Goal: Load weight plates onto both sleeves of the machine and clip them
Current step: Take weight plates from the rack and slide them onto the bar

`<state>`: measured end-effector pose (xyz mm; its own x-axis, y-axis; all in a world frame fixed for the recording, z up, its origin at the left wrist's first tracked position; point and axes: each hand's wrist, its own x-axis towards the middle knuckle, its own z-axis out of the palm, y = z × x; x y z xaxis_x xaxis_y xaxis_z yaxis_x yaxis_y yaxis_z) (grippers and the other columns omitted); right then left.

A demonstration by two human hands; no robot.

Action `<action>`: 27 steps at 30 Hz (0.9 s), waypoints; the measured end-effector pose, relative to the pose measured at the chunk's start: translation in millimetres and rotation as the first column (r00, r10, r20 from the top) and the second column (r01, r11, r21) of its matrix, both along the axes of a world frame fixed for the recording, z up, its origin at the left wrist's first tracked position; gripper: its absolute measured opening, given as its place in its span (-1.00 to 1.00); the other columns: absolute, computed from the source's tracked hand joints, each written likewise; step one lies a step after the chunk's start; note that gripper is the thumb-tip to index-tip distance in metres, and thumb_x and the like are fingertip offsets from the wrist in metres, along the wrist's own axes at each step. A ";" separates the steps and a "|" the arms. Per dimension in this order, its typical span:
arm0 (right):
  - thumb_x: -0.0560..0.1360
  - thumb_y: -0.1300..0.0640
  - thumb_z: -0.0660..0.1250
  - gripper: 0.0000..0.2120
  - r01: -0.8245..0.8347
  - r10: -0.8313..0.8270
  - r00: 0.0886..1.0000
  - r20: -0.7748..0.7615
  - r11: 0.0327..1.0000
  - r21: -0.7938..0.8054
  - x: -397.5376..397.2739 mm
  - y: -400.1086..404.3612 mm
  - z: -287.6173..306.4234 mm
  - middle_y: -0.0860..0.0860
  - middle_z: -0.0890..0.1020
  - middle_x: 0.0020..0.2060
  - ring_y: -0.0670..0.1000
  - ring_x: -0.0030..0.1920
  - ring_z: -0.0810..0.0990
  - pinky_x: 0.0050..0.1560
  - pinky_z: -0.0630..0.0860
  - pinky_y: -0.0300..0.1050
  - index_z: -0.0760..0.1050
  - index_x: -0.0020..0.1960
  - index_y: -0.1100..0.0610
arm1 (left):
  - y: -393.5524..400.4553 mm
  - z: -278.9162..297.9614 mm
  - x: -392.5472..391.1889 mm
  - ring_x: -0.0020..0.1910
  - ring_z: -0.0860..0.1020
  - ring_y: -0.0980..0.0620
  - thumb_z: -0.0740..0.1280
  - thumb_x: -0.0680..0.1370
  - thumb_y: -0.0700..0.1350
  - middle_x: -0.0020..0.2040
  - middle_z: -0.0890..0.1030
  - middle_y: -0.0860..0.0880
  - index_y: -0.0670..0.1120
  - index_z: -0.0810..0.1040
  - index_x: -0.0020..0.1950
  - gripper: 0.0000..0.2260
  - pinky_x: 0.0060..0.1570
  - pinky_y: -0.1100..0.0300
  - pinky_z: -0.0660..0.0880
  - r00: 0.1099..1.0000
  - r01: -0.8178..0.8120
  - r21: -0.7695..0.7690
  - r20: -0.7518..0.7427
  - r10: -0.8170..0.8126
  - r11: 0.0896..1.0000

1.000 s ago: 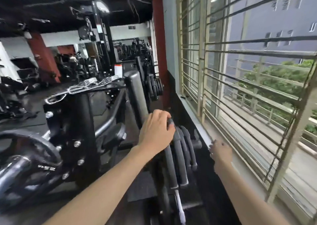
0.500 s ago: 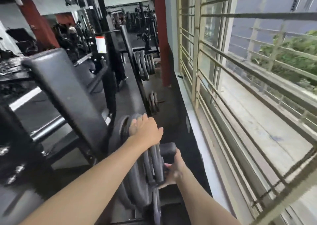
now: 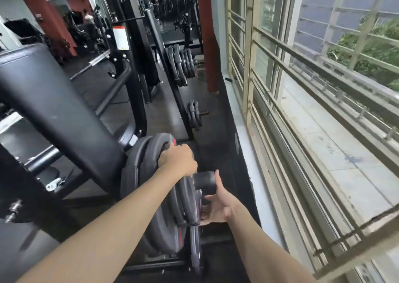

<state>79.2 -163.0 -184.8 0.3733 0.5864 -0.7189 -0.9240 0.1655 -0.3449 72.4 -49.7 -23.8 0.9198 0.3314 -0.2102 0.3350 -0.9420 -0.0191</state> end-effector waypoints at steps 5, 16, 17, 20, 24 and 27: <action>0.03 -0.57 0.50 0.21 0.050 -0.042 0.998 0.043 0.979 -0.198 8.9 -8.1 4.5 0.15 0.52 0.34 0.23 0.30 0.51 0.33 0.43 0.28 0.41 0.41 0.23 | -12.4 2.3 6.0 0.47 0.32 -0.17 0.17 0.60 -0.17 0.42 0.46 -0.18 -0.14 0.43 0.32 -0.71 0.49 -0.02 0.14 0.999 0.006 -0.103 0.036 -0.002 0.995; 0.04 -0.57 0.48 0.03 0.336 -0.245 0.928 0.280 0.875 -0.349 13.9 -79.8 32.8 0.15 0.75 0.05 0.17 0.03 0.73 -0.07 0.62 -0.03 0.66 0.22 0.18 | -62.7 17.6 5.8 0.24 0.53 -0.25 0.20 0.49 -0.21 0.22 0.58 -0.21 -0.15 0.52 0.15 -0.74 0.13 0.02 0.46 0.985 0.095 -0.573 0.172 0.006 0.814; 0.07 -0.57 0.47 0.00 0.352 -0.250 0.916 0.314 0.875 -0.332 13.0 -77.9 43.4 0.15 0.74 0.06 0.17 0.04 0.73 -0.05 0.62 -0.02 0.66 0.22 0.17 | -61.5 27.7 2.6 0.21 0.54 -0.26 0.21 0.48 -0.18 0.19 0.58 -0.25 -0.19 0.53 0.16 -0.71 0.08 0.05 0.47 0.980 0.078 -0.614 0.192 0.053 0.785; -0.01 -0.56 0.51 0.01 0.391 -0.276 0.883 0.380 0.880 -0.269 4.3 -62.2 79.4 0.13 0.73 0.09 0.16 0.08 0.70 0.23 0.56 0.13 0.66 0.17 0.15 | -50.3 61.2 -13.3 0.12 0.54 -0.18 0.25 0.54 -0.12 0.10 0.58 -0.17 -0.21 0.52 0.21 -0.72 -0.02 0.12 0.43 0.963 0.062 -0.711 0.226 0.144 0.701; -0.17 -0.50 0.60 -0.01 0.487 -0.371 0.810 0.453 0.857 -0.170 -12.6 -27.0 109.8 0.05 0.76 -0.03 0.09 0.01 0.72 0.23 0.57 0.15 0.70 0.09 0.07 | -4.6 89.5 -57.3 -0.09 0.55 -0.01 0.29 0.53 -0.07 0.02 0.58 -0.10 -0.20 0.52 0.16 -0.72 -0.22 0.21 0.42 0.919 0.068 -0.818 0.274 0.283 0.571; -0.02 -0.41 0.64 -0.21 0.477 -0.356 0.761 0.542 0.874 -0.095 -43.6 3.7 138.6 -0.01 0.70 -0.23 0.02 -0.18 0.64 0.02 0.58 -0.09 0.67 -0.05 0.16 | 44.5 106.3 -104.1 0.04 0.63 -0.12 0.35 0.41 0.06 0.32 0.56 -0.17 -0.15 0.36 0.48 -0.33 -0.02 0.04 0.62 0.898 0.033 -0.877 0.237 0.371 0.480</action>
